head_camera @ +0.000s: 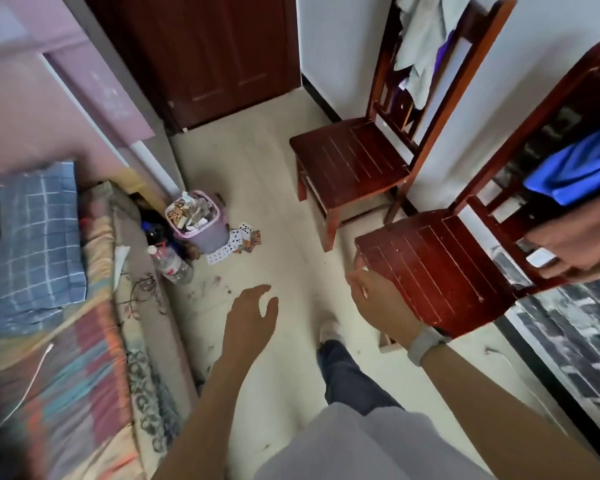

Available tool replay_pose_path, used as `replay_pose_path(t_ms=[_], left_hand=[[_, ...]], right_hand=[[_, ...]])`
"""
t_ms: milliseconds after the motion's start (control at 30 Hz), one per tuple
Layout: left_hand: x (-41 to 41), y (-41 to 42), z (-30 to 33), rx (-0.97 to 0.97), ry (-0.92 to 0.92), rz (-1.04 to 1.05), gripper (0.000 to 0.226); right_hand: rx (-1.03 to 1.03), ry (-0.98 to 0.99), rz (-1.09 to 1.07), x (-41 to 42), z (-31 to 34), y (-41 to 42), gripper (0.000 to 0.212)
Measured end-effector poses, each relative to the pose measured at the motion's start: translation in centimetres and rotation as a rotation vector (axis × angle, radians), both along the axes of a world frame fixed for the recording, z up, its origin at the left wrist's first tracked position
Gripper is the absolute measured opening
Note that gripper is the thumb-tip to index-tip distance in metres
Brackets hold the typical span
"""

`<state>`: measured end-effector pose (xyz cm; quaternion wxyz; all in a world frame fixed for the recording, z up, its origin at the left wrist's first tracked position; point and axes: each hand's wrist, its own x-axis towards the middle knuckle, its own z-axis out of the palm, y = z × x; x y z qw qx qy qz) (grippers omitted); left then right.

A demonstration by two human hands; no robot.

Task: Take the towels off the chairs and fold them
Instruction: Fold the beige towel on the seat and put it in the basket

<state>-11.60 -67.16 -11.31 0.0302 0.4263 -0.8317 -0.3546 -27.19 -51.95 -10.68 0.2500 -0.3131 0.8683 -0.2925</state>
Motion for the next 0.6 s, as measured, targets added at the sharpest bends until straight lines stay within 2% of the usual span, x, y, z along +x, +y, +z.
replay_pose_path(t_ms=[300, 400, 600], left_hand=[[-17.5, -12.5, 2.8, -0.011, 0.067, 0.033, 0.030], [-22.0, -16.2, 2.8, 0.012, 0.067, 0.022, 0.031], [-33.4, -23.6, 2.5, 0.067, 0.036, -0.149, 0.029]], right_hand=[[0.044, -0.023, 0.042, -16.9, 3.2, -13.2, 0.030], [0.026, -0.021, -0.004, -21.5, 3.0, -16.7, 0.029], [0.055, -0.050, -0.152, -30.0, 2.3, -22.2, 0.031]])
